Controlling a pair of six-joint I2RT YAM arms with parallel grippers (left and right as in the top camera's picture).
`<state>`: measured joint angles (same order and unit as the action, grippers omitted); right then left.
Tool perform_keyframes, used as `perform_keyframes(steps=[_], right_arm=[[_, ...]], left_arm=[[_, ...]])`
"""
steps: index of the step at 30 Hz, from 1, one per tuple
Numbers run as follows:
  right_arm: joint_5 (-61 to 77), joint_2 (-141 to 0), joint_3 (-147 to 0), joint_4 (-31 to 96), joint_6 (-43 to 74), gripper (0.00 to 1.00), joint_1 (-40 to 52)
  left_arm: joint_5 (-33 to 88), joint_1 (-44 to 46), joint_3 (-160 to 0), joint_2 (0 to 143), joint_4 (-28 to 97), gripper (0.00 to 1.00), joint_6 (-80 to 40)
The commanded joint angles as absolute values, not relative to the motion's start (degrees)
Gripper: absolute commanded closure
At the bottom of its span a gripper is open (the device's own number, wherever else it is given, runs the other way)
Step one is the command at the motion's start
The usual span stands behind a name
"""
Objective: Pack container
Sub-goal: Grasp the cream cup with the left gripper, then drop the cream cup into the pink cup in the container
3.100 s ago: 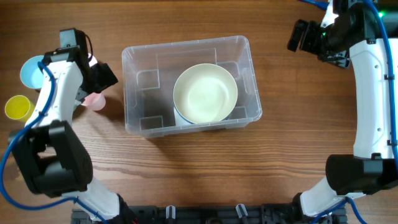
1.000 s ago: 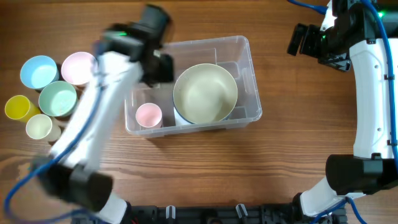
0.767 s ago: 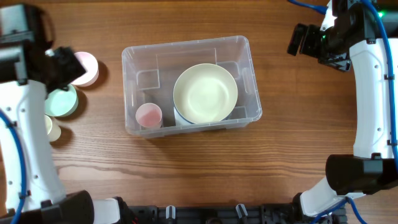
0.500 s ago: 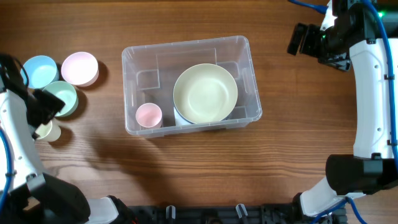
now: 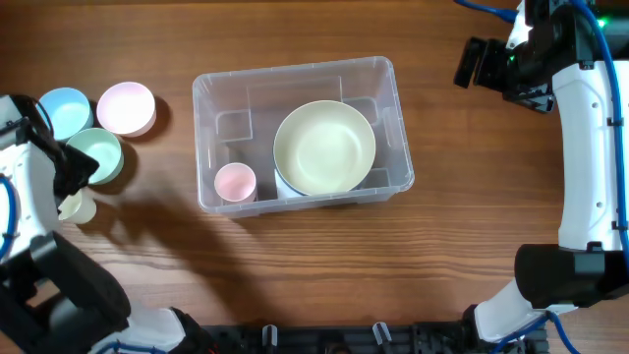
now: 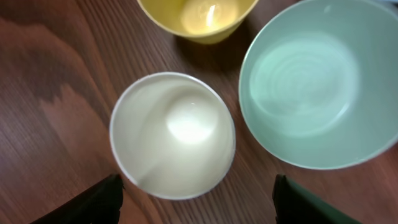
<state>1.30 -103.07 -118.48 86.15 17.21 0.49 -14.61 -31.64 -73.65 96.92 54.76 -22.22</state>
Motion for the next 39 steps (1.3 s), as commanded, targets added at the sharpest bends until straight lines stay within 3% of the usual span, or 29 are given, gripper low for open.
perform_keyframes(steps=[1,4,7,9,11,12,13,17,22,26,30,35,39], right_arm=[[2.0,-103.9,-118.4,86.2,16.5,0.00,0.8],[2.0,-103.9,-118.4,86.2,16.5,0.00,0.8],[2.0,-103.9,-118.4,86.2,16.5,0.00,0.8],[2.0,-103.9,-118.4,86.2,16.5,0.00,0.8],[2.0,-103.9,-118.4,86.2,16.5,0.01,0.8],[2.0,-103.9,-118.4,86.2,16.5,0.00,0.8],[2.0,-103.9,-118.4,86.2,16.5,0.00,0.8],[2.0,-103.9,-118.4,86.2,16.5,0.00,0.8],[2.0,-103.9,-118.4,86.2,16.5,0.00,0.8],[2.0,-103.9,-118.4,86.2,16.5,0.00,0.8],[2.0,-103.9,-118.4,86.2,16.5,0.00,0.8],[2.0,-103.9,-118.4,86.3,16.5,0.00,0.8],[2.0,-103.9,-118.4,86.4,16.5,0.00,0.8]], left_arm=[[-15.5,-32.1,-73.5,101.6,53.8,0.21,-22.8],[-15.5,-32.1,-73.5,103.5,52.7,0.25,-22.8],[-15.5,-32.1,-73.5,103.5,52.5,0.42,-22.8],[-14.5,-32.1,-73.5,103.5,52.5,0.64,-22.7],[-11.7,-32.1,-73.5,103.6,52.5,0.67,-22.8],[-11.2,-32.1,-73.5,103.7,52.6,0.71,-22.8],[-11.2,-32.1,-73.5,103.7,52.8,0.83,-22.7],[-11.2,-32.1,-73.5,103.8,53.8,0.94,-22.8],[-10.7,-31.7,-73.6,102.4,57.1,0.96,-22.8],[-6.2,-26.8,-78.2,91.4,62.2,0.96,-22.8],[-2.7,-9.0,-96.2,83.5,73.0,0.96,-22.8],[-1.1,18.9,-103.3,87.1,73.2,0.96,-22.8],[-0.9,25.0,-103.3,95.5,80.0,0.96,-23.0]])
